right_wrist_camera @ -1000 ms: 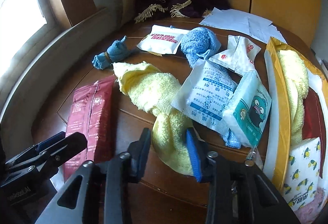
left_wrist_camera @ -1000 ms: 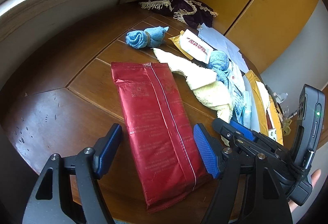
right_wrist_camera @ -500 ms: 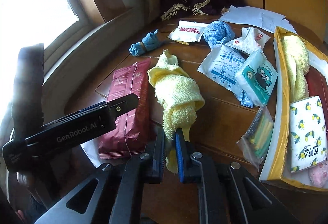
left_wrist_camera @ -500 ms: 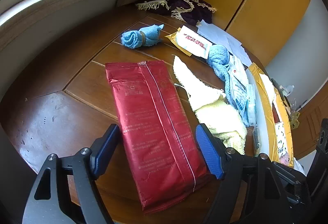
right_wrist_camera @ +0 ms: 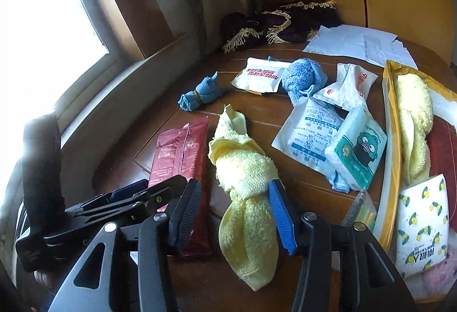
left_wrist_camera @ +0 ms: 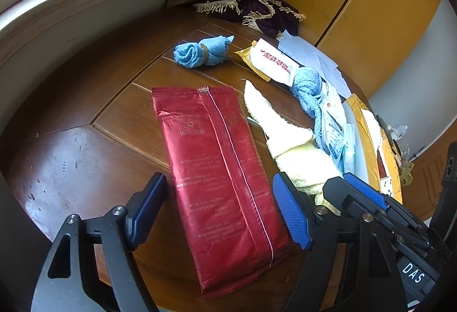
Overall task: Organize soft objects
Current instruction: 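Close the right gripper on the yellow towel while the left grips the red packet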
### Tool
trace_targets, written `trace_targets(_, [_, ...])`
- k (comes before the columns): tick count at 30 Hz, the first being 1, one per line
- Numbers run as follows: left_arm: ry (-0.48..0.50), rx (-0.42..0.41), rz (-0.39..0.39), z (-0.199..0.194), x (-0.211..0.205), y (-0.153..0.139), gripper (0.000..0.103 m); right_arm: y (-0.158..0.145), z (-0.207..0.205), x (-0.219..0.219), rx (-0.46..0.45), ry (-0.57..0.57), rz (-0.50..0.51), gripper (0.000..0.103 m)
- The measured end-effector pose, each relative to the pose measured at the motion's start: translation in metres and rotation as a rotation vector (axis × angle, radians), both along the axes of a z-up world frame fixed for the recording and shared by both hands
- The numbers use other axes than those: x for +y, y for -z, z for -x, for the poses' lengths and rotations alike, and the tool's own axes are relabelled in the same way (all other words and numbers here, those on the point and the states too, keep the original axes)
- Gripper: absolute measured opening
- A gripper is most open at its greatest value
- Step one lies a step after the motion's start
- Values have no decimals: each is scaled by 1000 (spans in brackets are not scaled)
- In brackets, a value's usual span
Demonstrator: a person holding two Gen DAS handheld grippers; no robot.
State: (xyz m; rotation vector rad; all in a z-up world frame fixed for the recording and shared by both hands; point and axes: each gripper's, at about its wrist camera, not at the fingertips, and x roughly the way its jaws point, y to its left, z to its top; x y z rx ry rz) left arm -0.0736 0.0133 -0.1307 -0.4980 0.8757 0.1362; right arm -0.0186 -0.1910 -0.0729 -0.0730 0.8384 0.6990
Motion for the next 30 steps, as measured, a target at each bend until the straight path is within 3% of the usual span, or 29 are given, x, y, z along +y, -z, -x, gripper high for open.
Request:
trace_targets(3, [-9,0,15,1,5,0,76,2,-9,6,-24,7,18,52])
trace_targets(8, [-26,2,21,3,11,1,77,12,-23,6,14,15,20,47])
trace_targets(13, [-39,1,34,4,15,1,76,14,-23,6,32,2,7,37])
trace_targets(20, [-21,7,36,1,10,-1,77,20,-18,15,32,-27,40,38])
trace_targets(22, [-16,7,35,0,8,-2,77,23,-19,15,44,-37,41,33])
trace_targets(25, [-12,24,13,-4,3,-2,77,19,-17,8,44,-21,28,27])
trace_targets(30, [-6,44,-19,-9,-8,-2,77,-2,-8,-12,-9,36,-24,26])
